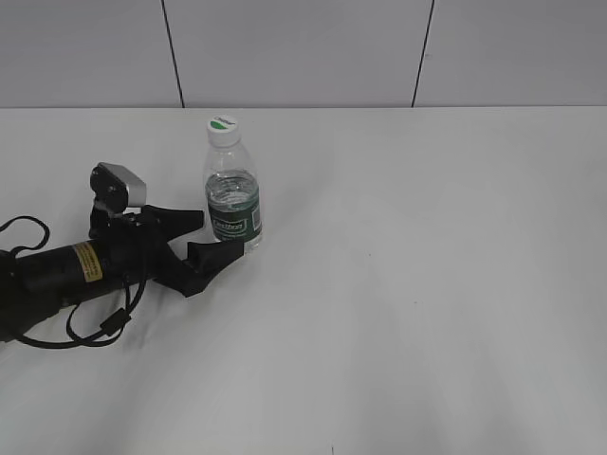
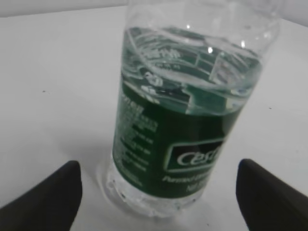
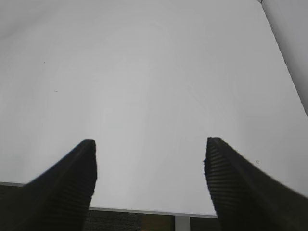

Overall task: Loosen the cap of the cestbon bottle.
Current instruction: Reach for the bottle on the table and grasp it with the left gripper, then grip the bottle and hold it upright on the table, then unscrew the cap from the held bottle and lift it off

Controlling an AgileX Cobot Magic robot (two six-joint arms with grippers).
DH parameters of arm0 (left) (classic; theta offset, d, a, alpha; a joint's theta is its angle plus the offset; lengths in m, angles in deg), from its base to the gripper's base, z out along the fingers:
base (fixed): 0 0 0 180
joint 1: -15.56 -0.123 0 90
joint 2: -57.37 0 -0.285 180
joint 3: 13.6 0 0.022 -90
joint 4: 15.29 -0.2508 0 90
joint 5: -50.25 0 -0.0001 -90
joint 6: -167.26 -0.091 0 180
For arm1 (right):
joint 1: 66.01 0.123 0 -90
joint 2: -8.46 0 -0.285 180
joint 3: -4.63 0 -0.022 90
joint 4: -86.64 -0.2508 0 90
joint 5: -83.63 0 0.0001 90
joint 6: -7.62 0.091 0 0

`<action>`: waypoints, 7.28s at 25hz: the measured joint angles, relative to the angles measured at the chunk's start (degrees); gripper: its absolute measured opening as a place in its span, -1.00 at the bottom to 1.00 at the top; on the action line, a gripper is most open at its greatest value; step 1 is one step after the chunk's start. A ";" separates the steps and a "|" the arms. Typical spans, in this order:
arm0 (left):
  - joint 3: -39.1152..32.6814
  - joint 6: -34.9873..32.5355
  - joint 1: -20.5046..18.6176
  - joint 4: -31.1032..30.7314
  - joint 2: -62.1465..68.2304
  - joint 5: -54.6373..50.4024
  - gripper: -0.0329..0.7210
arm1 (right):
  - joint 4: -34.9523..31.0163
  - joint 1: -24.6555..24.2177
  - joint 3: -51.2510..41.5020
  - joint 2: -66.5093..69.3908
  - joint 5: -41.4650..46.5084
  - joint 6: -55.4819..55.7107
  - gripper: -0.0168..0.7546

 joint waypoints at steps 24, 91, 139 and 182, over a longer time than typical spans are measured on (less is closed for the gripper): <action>8.74 -0.49 5.66 3.83 0.21 -3.84 0.64 | 0.00 0.00 0.00 0.00 0.00 0.04 0.43; 9.39 -0.68 16.01 -7.18 1.89 -0.30 0.17 | -1.17 0.00 15.20 37.63 -17.35 -4.77 0.43; 9.43 -0.85 16.01 -7.39 1.89 -0.04 0.17 | -8.88 23.61 67.40 104.97 6.24 -0.16 0.59; 9.56 -0.85 16.01 -7.45 1.95 -0.04 0.17 | -8.63 33.89 72.51 114.08 7.04 9.20 0.58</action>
